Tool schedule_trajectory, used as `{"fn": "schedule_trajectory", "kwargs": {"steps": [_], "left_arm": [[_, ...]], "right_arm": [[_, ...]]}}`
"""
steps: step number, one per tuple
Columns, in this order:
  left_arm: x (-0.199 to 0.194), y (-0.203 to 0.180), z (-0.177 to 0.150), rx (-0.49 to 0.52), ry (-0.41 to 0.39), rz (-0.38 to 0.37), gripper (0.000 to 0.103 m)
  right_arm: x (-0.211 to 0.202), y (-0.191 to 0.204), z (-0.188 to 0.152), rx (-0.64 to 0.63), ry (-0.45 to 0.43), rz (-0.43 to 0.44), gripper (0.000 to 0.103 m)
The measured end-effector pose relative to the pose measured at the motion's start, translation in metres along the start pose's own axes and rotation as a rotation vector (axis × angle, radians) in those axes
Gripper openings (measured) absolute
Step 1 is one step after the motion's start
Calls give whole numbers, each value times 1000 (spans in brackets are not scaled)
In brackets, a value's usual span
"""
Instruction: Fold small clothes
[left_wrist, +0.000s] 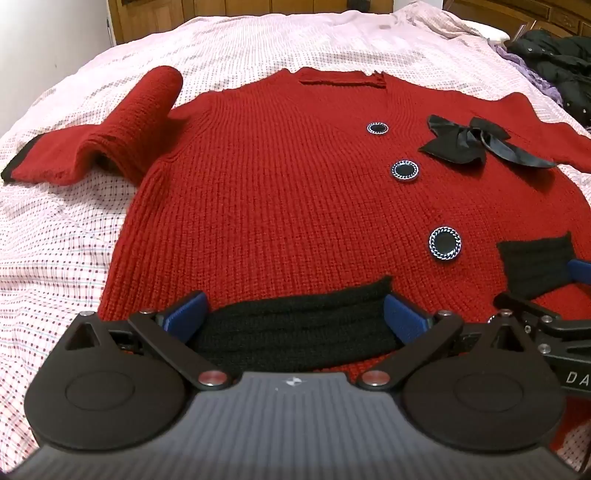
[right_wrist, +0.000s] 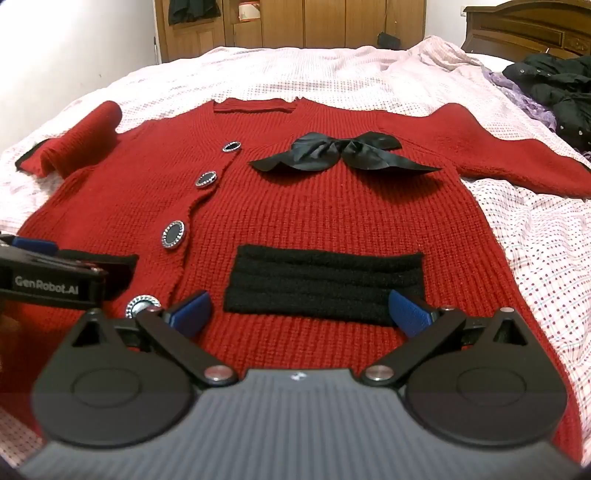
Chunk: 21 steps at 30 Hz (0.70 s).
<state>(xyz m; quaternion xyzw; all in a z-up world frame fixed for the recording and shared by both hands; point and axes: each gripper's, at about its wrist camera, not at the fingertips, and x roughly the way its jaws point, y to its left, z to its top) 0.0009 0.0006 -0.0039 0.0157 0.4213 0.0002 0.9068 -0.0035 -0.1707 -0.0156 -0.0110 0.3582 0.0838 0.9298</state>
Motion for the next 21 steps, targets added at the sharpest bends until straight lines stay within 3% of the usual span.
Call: {"fn": "schedule_trajectory", "kwargs": {"steps": [21], "left_arm": [[-1,-2,0,1,0,6,103]], "right_arm": [[0,2,-1,-4,-3,-3,103]]}}
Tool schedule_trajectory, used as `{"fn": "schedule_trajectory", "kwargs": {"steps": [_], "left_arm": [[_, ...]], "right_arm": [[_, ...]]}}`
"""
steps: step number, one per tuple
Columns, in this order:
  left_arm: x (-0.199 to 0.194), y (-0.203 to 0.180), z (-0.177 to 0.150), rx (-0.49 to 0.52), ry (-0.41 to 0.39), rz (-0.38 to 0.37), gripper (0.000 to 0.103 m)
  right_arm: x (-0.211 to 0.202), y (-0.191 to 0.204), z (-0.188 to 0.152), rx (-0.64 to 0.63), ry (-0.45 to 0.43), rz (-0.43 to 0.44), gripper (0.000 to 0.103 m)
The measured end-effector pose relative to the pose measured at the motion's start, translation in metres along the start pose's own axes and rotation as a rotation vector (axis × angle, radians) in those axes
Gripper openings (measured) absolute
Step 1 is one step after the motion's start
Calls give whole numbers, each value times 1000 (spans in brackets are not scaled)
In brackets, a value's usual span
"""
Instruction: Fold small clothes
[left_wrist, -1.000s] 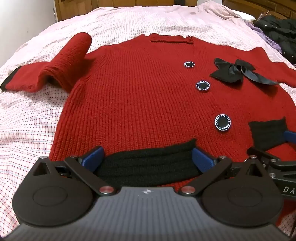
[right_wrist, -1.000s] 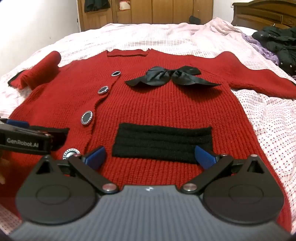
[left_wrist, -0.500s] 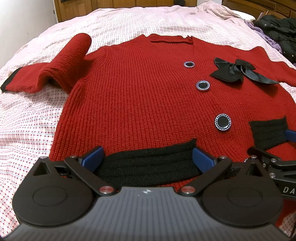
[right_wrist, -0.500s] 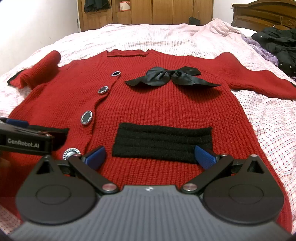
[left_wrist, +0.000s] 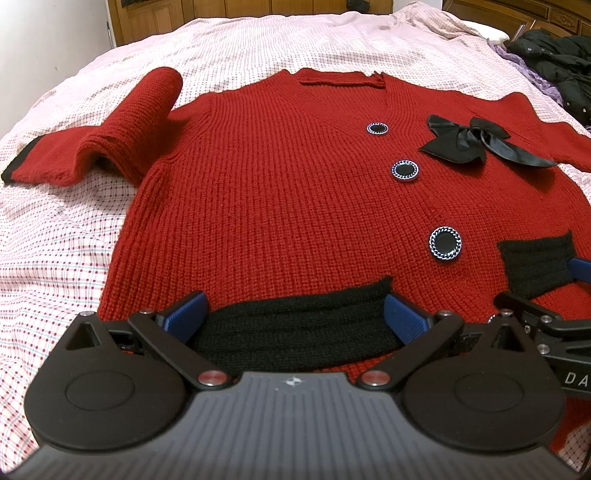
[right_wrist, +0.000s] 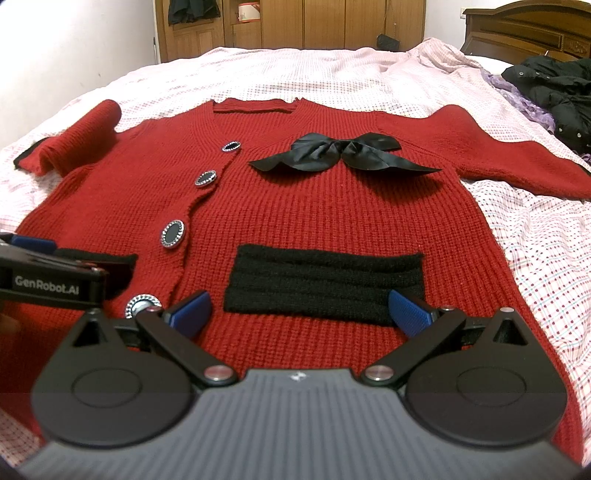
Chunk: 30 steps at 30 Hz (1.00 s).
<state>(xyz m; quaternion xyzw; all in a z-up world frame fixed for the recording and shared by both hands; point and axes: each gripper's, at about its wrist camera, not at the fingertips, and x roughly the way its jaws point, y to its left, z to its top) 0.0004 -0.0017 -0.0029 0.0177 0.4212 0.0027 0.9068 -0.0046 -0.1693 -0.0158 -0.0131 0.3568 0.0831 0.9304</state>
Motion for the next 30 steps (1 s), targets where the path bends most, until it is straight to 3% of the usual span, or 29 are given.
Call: {"fn": "schedule_trajectory", "kwargs": {"steps": [30], "left_arm": [[0,-1,-2,2,-4,1,103]], "right_arm": [[0,1,0,-3,1,-4,103]]}}
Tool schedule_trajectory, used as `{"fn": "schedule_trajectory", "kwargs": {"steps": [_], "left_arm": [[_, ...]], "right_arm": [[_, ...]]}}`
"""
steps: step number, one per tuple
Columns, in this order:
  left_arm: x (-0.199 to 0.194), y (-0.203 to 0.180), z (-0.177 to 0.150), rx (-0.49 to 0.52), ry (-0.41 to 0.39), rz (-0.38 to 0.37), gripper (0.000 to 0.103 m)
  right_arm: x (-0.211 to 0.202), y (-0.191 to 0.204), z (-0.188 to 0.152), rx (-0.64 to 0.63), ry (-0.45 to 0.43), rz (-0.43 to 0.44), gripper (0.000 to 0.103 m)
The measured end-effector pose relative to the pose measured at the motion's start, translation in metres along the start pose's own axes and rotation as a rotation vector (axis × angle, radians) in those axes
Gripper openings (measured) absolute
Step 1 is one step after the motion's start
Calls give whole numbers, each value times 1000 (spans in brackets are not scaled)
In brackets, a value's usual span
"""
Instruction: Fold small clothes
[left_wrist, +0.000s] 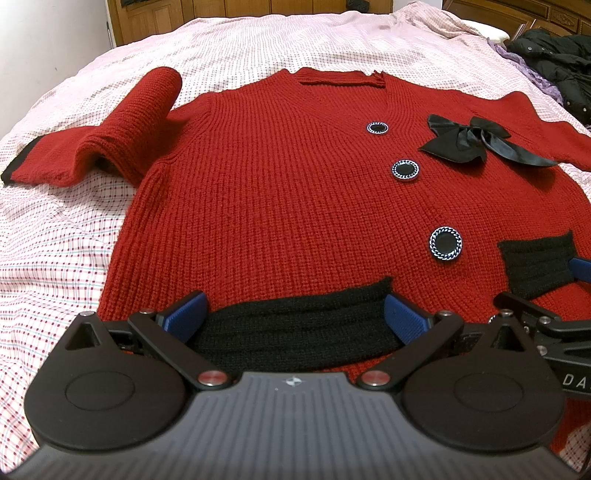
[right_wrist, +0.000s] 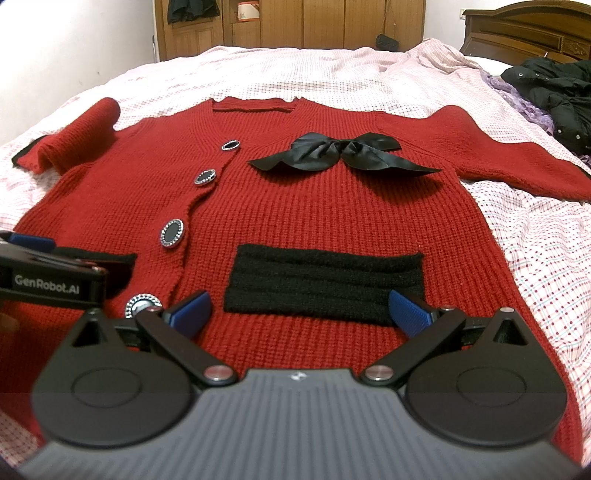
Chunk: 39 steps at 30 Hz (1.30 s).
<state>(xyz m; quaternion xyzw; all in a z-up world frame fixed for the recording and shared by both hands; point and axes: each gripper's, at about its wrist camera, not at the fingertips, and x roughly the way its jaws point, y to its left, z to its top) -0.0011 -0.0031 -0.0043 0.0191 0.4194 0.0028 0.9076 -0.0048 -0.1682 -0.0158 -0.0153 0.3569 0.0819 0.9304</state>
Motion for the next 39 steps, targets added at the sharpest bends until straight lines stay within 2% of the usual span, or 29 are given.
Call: {"fn": "schedule_trajectory", "kwargs": {"steps": [25,39], "left_arm": [[5,0,5,-9,16,0,103],[1,1,-1,-13,-30,-9,103]], "right_arm": [[-1,-4,-2,8,-20,5,103],[-1,-2,-2,25,-25,0,103]]}}
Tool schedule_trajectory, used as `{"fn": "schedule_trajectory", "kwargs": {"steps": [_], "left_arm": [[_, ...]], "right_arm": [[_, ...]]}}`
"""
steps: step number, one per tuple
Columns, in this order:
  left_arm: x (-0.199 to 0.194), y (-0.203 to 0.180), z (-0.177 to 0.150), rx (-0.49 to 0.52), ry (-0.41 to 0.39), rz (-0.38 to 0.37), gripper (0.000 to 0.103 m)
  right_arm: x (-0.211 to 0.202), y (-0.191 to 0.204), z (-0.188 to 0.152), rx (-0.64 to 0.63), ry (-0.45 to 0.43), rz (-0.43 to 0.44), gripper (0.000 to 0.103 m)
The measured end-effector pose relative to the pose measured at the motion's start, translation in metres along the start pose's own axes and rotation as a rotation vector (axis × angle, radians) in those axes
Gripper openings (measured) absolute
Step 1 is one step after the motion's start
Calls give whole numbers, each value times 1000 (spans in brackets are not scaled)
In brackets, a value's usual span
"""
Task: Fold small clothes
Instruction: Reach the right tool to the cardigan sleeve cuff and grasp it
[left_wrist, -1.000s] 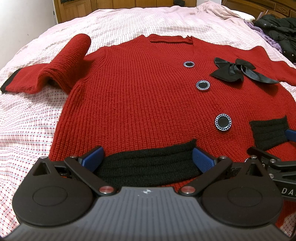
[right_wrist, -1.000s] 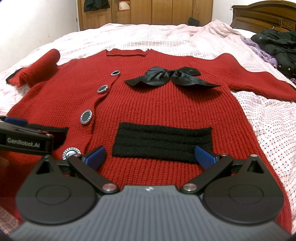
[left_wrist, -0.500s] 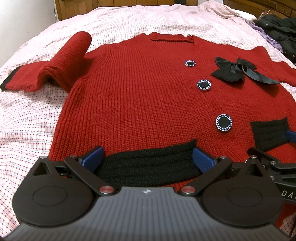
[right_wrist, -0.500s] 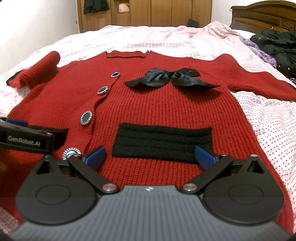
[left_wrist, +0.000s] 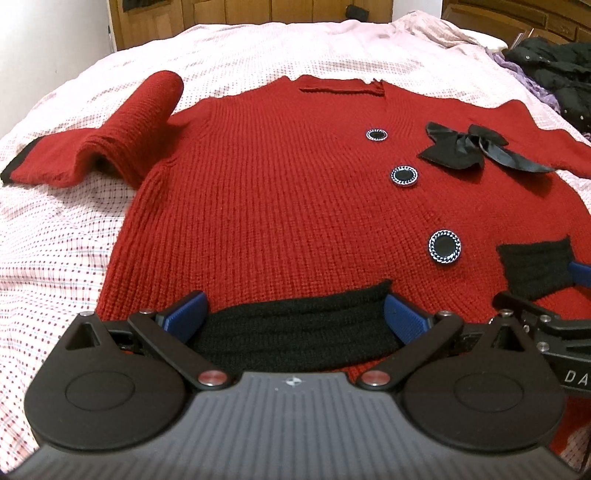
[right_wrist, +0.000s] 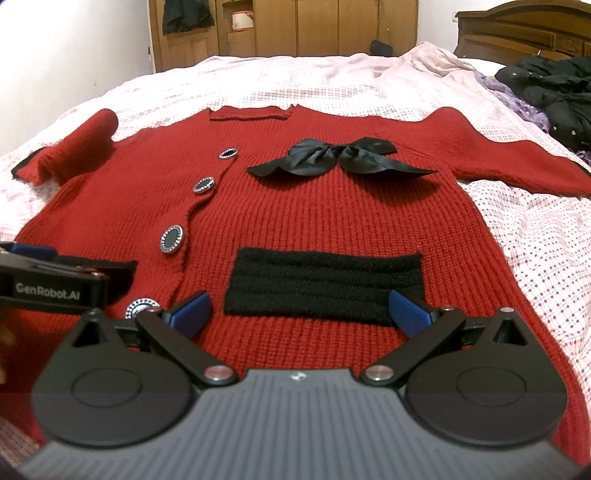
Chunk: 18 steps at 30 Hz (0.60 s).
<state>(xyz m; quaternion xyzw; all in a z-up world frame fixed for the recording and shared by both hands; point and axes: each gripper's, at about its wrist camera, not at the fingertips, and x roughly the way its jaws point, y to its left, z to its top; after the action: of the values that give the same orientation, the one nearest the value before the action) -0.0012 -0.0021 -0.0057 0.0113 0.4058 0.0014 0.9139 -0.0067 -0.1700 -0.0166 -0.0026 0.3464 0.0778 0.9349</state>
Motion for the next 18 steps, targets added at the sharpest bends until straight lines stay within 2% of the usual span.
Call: {"fn": "schedule_trajectory", "kwargs": {"steps": [5,10,18], "left_arm": [[-4,0,3,-12,3,2,103],[-12,0,9,-26,8,5,103],[-31,-4,22,-40,-7,0,103]], "right_arm": [[-3,-6,5,3,18,33,103],[-12,-21,16,31,37,107,103],[-32,-70,39,119,-16,154,103]]}}
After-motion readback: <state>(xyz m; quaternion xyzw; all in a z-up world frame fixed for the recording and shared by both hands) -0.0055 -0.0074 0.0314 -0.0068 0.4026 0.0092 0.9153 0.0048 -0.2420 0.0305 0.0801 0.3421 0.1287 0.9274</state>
